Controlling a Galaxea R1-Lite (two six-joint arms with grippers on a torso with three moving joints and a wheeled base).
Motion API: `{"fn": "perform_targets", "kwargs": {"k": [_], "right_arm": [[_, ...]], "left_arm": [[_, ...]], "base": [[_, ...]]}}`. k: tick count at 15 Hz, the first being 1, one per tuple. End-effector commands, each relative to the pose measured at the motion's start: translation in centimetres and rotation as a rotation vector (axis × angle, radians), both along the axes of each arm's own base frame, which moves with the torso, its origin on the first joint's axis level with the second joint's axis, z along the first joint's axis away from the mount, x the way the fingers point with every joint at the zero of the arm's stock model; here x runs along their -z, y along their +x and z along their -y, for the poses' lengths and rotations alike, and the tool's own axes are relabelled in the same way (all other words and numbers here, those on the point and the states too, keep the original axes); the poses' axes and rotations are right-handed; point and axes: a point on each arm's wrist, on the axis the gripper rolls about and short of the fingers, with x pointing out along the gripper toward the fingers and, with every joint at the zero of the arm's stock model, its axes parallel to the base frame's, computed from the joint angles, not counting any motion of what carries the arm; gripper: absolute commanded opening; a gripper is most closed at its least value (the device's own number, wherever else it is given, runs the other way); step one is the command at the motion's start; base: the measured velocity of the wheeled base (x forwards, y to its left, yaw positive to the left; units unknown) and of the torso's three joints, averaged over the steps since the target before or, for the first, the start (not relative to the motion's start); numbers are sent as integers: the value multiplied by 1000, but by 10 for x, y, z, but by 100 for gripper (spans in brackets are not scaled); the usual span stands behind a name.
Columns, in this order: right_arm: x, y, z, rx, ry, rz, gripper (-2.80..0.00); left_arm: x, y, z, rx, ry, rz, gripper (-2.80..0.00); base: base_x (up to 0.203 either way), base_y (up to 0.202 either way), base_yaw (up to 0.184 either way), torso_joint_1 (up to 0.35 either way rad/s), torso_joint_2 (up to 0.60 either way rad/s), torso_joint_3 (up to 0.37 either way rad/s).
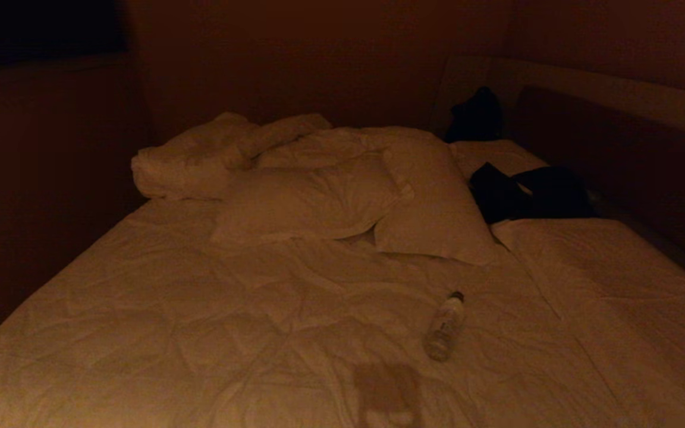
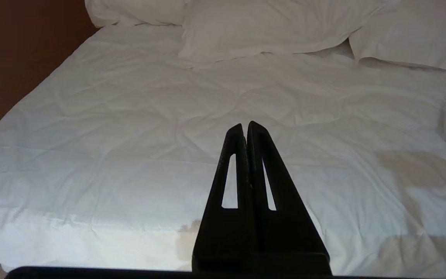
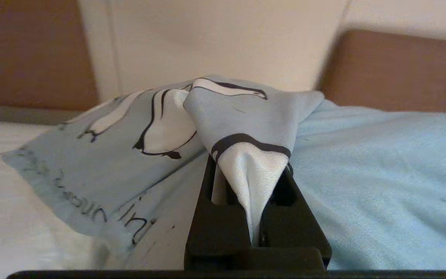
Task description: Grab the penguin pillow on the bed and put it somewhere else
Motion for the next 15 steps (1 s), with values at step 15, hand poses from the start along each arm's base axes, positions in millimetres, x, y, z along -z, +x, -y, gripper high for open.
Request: {"fn": "perform_targets", "kwargs": {"k": [15], "right_arm": [[-10, -3, -4, 61, -11, 23, -280]], "left_arm": [[0, 0, 0, 0, -1, 1, -280]], "base": [[0, 0, 0, 0, 0, 0]]}}
